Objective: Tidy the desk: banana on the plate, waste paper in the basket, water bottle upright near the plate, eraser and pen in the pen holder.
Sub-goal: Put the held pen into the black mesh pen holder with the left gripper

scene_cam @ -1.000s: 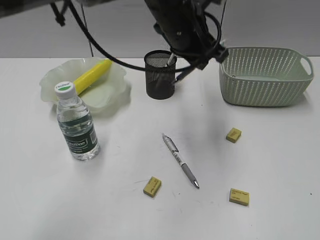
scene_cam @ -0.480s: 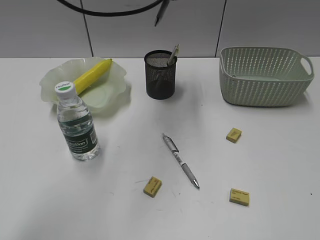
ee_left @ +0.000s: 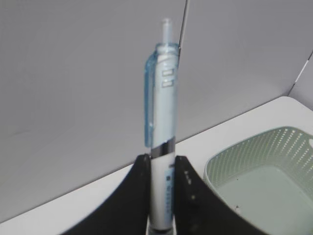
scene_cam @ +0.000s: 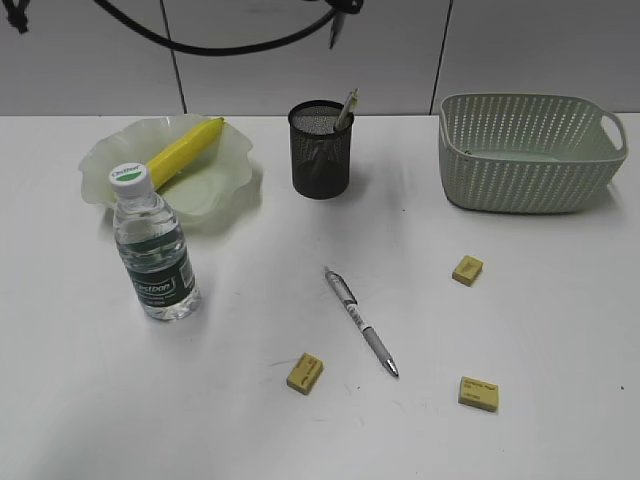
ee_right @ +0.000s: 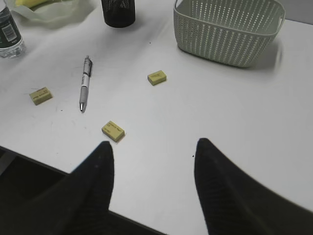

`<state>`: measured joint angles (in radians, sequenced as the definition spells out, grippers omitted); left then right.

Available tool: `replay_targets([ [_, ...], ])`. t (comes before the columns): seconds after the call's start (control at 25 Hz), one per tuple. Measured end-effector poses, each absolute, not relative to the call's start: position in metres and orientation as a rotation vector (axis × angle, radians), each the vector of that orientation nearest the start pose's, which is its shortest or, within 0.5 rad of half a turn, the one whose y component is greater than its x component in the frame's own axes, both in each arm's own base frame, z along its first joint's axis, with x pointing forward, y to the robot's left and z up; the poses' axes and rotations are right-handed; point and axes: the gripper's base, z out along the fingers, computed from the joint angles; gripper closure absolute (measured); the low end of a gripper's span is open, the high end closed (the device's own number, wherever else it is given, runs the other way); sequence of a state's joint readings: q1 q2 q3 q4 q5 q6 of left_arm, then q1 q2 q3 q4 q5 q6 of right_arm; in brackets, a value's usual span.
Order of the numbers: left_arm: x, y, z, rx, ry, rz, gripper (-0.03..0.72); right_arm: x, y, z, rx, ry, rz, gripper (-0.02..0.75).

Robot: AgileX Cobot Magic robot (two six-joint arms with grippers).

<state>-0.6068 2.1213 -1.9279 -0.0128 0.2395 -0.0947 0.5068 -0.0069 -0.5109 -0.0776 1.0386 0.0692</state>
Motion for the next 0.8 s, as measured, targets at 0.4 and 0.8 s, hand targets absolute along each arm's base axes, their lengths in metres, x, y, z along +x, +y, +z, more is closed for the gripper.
replay_targets([
  [0.4, 0.433, -0.276, 0.254, 0.212, 1.772, -0.601, 0.596, -0.003, -0.008, 0.282, -0.434, 1.966, 0.277, 0.315],
  [0.8, 0.443, -0.278, 0.201, 0.206, 1.798, -0.564, 0.596, -0.003, -0.008, 0.282, -0.434, 1.966, 0.277, 0.314],
])
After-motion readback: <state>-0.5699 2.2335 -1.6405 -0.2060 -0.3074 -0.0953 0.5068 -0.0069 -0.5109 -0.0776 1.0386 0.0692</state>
